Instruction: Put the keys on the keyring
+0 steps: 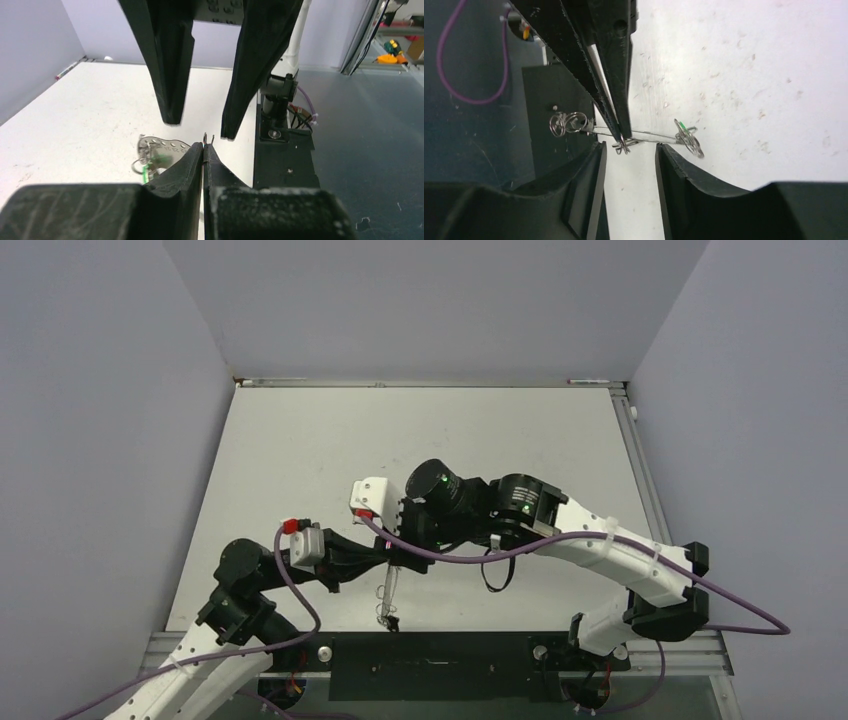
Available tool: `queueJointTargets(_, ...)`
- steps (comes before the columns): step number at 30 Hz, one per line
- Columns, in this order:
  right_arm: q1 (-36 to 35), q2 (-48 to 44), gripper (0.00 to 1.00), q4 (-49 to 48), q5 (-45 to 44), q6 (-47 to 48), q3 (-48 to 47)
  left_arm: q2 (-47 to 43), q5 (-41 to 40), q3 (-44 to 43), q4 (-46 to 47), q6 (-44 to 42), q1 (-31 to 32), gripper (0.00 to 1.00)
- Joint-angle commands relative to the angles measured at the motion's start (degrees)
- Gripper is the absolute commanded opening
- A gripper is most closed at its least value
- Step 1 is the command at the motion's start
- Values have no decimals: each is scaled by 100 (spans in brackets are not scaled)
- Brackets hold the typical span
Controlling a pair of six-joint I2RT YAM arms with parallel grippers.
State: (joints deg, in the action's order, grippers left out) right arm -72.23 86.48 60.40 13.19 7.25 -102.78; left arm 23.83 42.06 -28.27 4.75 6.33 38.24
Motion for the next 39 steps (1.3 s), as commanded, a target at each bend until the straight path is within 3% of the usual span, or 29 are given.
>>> queueJointTargets(1,-47,-803,42,-1079,-360,-173,55,-300,-89,153,1260,911,-122,0)
queueJointTargets(5,-44,-1614,43,-2239,-527,-298,891,-485,-324,294,1705,1393,-130,0)
queueJointTargets(10,-42,-2645,41,-3953,-108,-548,2528,-674,-683,600,2719,2021,-132,0)
queueJointTargets(16,-42,-3120,38,-5442,525,-725,3807,-678,-1137,1103,4075,2781,-124,0)
queueJointTargets(28,-4,-2920,39,-7174,829,-701,4693,-791,-1578,1469,5031,3400,-124,0)
queueJointTargets(39,33,-2480,34,-7635,1155,-725,4566,-796,-1778,1672,5517,3622,-124,0)
